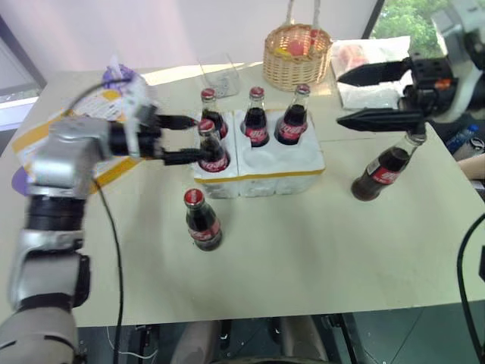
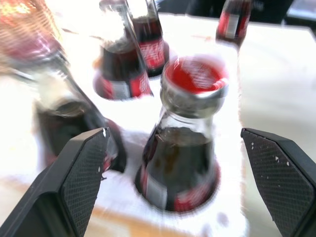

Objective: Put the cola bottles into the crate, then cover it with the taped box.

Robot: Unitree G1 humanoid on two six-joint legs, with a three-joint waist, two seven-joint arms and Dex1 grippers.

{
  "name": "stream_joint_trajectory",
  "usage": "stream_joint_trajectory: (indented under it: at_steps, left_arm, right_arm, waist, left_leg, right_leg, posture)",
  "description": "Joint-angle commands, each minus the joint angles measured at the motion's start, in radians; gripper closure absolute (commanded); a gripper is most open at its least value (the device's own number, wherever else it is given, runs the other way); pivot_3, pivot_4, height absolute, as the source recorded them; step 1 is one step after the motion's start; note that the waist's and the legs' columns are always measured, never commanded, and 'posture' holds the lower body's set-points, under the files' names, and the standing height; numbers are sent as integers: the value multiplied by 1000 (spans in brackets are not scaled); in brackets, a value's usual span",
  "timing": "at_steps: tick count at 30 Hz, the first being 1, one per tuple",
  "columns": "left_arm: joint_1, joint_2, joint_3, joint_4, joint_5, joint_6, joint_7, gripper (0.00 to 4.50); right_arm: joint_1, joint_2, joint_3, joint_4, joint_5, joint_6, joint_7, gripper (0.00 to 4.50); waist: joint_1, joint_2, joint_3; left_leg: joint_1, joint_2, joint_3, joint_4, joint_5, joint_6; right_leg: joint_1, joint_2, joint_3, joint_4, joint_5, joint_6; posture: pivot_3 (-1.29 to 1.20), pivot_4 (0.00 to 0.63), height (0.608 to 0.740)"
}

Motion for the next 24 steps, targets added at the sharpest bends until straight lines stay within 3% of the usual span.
stream_joint_trajectory:
  at_steps: [1,9,16,24]
  left_arm:
    - [13,88,109,-100,-122,115,-33,34]
    - [233,353,214,-251,-210,180,-180,34]
    - [392,394,241,-320,-187,114,-181,34]
    - [444,409,236,-328,-187,85,-175,34]
  right_arm:
    - [-64,28,4,1,-9,-17,2,0]
    - [-63,116,58,-138,39,69,2,0]
    - [124,213,137,-376,67,125,-99,0]
    - [326,324,255,-434,-20,44,-224,0]
  waist:
    - [3,0,0]
    - [2,0,0]
    - [7,-2,-1]
    - [6,-4,-2]
  left_leg:
    - [0,0,0,0,0,0]
    - [0,0,0,0,0,0]
    - [0,0,0,1,-2,4]
    - [1,0,0,0,-1,2]
  right_leg:
    - [0,0,0,0,0,0]
    - [0,0,1,0,0,0]
    - [1,0,2,0,0,-1]
    - [2,0,2,0,0,-1]
  posture:
    - [0,150,740]
    - [0,150,740]
    - [0,150,740]
    - [0,150,740]
